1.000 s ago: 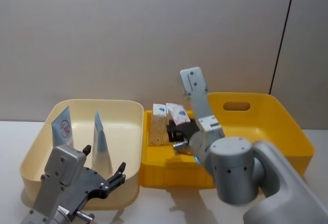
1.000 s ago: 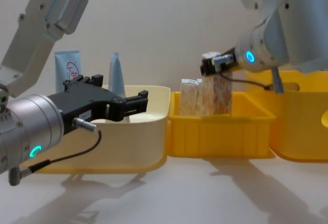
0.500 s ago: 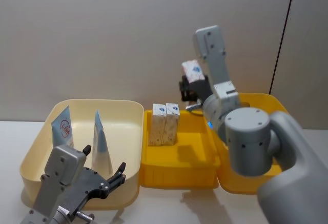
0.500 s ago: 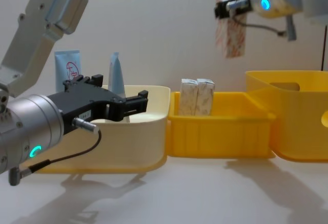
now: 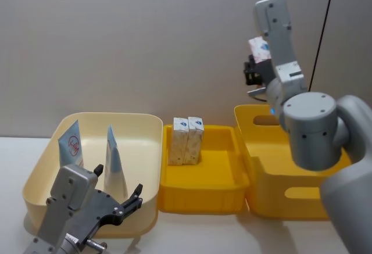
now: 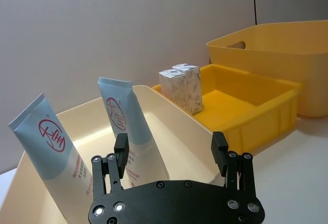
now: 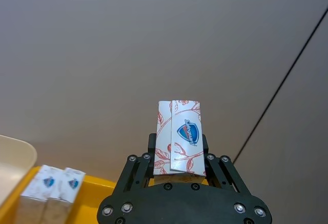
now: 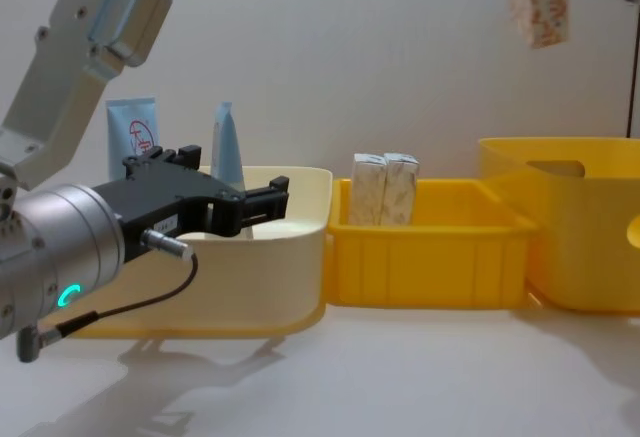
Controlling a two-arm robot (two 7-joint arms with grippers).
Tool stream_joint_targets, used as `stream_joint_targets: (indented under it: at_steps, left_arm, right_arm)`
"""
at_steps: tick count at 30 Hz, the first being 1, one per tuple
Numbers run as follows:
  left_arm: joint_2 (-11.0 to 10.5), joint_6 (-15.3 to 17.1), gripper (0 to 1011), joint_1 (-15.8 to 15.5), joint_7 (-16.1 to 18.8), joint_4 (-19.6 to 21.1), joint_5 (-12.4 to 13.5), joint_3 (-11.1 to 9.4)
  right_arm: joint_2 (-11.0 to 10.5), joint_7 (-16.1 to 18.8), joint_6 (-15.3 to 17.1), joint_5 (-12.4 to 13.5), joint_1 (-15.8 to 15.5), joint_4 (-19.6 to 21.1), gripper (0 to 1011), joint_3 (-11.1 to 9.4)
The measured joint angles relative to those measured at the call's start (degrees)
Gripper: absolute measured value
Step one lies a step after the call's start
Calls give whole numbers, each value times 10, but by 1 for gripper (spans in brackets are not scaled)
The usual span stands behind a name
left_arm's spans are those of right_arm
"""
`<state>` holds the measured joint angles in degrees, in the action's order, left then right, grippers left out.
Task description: Bimanual collaborative sorting of washing and personal care products
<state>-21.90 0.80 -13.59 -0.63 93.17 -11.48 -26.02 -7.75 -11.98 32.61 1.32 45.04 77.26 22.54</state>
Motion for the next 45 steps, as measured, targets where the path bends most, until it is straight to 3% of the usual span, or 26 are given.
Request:
stream_joint_targets:
  at_steps: [10, 22, 33, 45]
  left_arm:
    - [0, 0, 1003, 0, 0, 0, 0, 0]
    - [0, 0, 1003, 0, 0, 0, 0, 0]
    - [0, 0, 1003, 0, 0, 0, 0, 0]
    - [0, 0, 1003, 0, 0, 0, 0, 0]
  right_arm:
    - [-17, 6, 41, -10, 16, -19, 407, -10]
    - [-24, 42, 97, -5, 31, -64, 407, -15]
    - [-24, 64, 117, 1, 39, -93, 407, -17]
    - [-24, 73, 126, 3, 42, -105, 717, -17]
